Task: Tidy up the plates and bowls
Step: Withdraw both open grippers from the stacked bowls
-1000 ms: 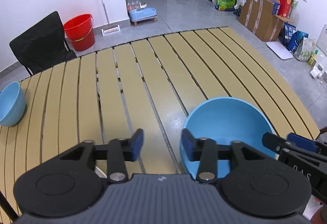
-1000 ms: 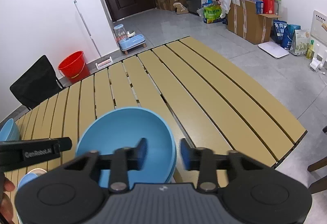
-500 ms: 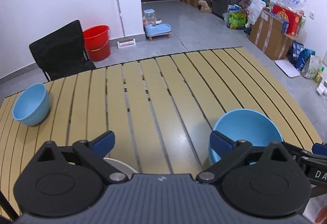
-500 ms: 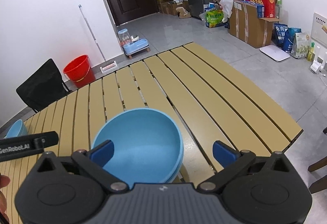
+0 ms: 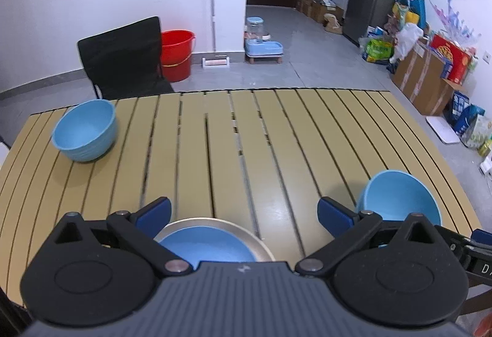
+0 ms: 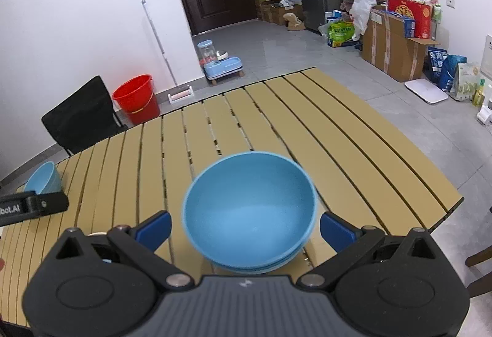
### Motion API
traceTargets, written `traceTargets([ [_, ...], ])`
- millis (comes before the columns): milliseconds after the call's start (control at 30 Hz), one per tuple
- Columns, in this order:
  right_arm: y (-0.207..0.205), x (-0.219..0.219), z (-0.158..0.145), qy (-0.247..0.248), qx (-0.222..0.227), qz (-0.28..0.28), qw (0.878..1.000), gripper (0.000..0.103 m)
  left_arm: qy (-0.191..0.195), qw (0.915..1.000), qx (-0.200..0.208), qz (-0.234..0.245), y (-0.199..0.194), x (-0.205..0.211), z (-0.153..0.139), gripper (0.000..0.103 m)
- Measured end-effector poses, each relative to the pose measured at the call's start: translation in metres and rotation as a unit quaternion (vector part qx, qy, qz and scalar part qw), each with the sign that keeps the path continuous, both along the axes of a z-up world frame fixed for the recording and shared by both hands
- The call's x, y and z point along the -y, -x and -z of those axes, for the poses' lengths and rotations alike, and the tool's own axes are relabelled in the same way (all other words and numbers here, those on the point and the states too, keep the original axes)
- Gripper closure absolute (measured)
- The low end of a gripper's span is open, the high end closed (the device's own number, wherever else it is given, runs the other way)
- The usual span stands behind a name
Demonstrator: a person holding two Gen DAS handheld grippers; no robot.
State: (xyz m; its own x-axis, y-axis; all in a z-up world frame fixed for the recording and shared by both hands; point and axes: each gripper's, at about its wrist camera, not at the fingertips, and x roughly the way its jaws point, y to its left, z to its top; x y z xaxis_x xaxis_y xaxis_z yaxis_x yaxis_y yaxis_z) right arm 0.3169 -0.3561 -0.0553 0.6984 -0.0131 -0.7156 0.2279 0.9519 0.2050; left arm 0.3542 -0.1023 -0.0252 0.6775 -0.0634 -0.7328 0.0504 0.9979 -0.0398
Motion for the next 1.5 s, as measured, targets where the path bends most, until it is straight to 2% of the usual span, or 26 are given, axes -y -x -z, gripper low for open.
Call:
traceTargets([
  [767, -0.009, -0.088, -0.028, 0.026, 0.004, -0.067, 0.997, 0.0, 0.032, 0.9966, 0.016, -0.074, 0.02, -0.114, -0.018, 0.0],
  [1000, -0.023, -0.13, -0.034, 0.031, 0.002, -0.091, 0.995, 0.0, 0.023, 0.9945, 0.016, -0.101, 0.013, -0.159, -0.018, 0.0],
  [1500, -0.072, -0.221, -0.037, 0.025, -0.002, -0.135, 0.99, 0.0, 0.035, 0.9888, 0.016, -0.144, -0.017, -0.248, -0.016, 0.0],
])
